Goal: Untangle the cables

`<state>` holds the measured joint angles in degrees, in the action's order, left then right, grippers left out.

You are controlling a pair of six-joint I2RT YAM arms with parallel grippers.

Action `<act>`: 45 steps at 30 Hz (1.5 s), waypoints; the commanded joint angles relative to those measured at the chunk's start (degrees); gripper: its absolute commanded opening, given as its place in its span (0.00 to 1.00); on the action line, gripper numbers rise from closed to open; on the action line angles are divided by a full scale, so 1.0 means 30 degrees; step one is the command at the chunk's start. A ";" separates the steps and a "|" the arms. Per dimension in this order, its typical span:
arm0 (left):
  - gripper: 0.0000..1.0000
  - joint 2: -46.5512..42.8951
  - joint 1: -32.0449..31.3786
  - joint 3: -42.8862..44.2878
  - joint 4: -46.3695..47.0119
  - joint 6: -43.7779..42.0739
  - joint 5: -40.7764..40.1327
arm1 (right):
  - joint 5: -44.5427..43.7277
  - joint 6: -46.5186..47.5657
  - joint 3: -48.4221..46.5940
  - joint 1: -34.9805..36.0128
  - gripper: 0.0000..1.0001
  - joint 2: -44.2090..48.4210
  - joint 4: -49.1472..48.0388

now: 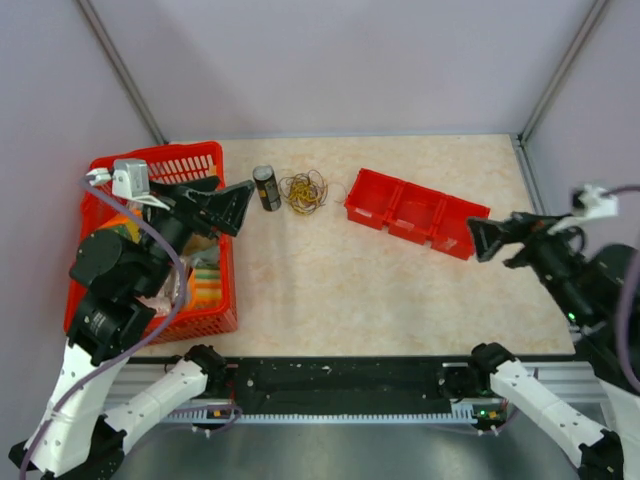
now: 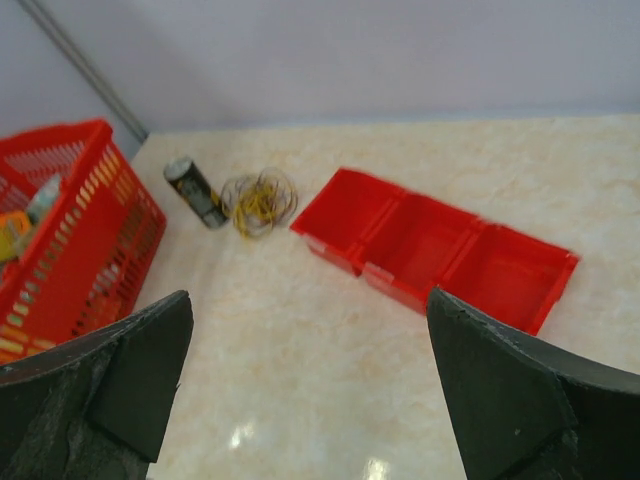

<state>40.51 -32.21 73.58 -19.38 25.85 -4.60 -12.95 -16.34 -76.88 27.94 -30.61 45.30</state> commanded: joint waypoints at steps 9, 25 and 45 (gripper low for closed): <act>0.98 -0.0904 0.0130 -0.0298 -0.2502 -0.1144 -0.0544 | 0.7451 0.3475 0.2337 0.1349 0.99 -1.1937 -0.7473; 0.98 -0.3191 0.0100 -0.1966 -0.6345 -0.1963 -0.1308 | 0.9125 0.7472 -0.8466 0.1730 0.98 -2.8664 -1.3428; 0.90 -0.1903 0.0101 -0.3875 -0.3706 -0.2055 0.1093 | 1.0553 0.0380 -1.5743 0.2082 0.24 -3.6910 -1.1995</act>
<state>34.76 -32.05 60.49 -33.93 18.04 -3.46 14.46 -11.27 -121.01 33.01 -144.14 8.95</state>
